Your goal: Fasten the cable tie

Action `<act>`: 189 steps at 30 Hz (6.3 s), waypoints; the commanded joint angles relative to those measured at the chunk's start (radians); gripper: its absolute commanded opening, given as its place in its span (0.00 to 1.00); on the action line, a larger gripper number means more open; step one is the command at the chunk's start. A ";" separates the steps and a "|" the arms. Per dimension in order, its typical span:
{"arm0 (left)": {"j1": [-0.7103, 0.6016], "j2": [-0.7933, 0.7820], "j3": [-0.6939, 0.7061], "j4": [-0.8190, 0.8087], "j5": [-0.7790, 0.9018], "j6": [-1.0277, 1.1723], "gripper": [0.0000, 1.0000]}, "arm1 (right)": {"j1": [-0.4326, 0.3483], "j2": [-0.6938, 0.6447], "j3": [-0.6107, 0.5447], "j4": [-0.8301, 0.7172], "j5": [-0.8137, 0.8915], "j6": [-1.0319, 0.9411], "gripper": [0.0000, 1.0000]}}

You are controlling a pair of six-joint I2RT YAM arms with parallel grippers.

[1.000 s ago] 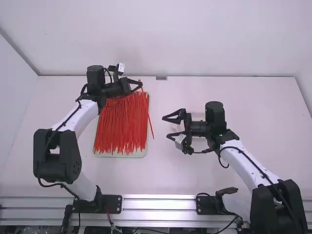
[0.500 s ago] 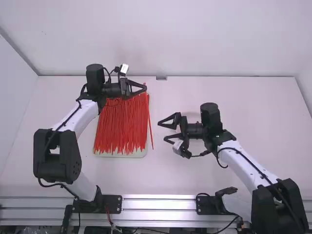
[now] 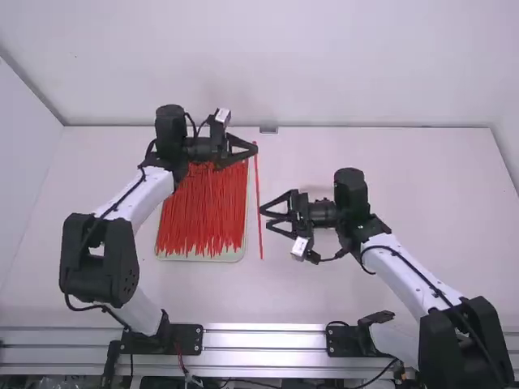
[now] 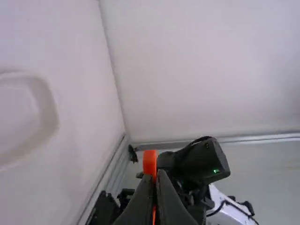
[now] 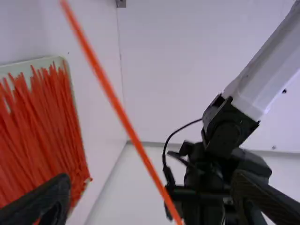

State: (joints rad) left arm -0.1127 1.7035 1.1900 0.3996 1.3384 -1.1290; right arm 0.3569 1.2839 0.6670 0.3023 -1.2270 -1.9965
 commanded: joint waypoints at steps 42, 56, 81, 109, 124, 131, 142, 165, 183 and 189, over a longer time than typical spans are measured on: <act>-0.005 -0.017 -0.006 0.043 -0.035 -0.050 0.02 | -0.005 0.005 -0.007 -0.021 -0.141 0.055 0.28; -0.010 -0.017 -0.006 0.018 -0.020 -0.042 0.03 | -0.004 0.005 -0.007 -0.021 -0.138 0.055 0.00; -0.018 -0.017 -0.006 -0.124 -0.011 0.234 0.02 | -0.005 0.005 -0.007 0.190 -0.135 0.678 0.00; -0.018 -0.016 -0.006 -0.365 -0.023 1.078 0.02 | -0.005 0.005 -0.006 0.335 -0.084 1.579 0.00; -0.030 -0.016 -0.006 -0.345 -0.103 1.347 0.02 | -0.014 0.005 -0.005 0.388 0.237 2.499 0.00; -0.051 -0.016 -0.006 -0.309 -0.173 1.443 0.02 | 0.053 0.005 -0.005 0.319 0.364 2.637 0.00; -0.044 -0.016 -0.006 -0.259 -0.034 1.720 0.02 | 0.069 0.005 -0.006 0.216 0.360 2.708 0.00; -0.053 -0.017 -0.006 -0.200 0.146 1.754 0.06 | 0.068 0.005 -0.006 0.198 0.375 2.736 0.00; -0.077 -0.017 -0.006 -0.223 0.109 1.833 0.02 | 0.053 0.005 -0.006 0.204 0.388 2.786 0.00; -0.067 -0.017 -0.006 -0.207 0.114 1.833 0.02 | 0.048 0.005 -0.006 0.186 0.387 2.786 0.00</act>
State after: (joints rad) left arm -0.1864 1.7035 1.1900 0.1856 1.4288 0.6823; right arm 0.4057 1.2846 0.6643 0.4908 -0.8326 0.7826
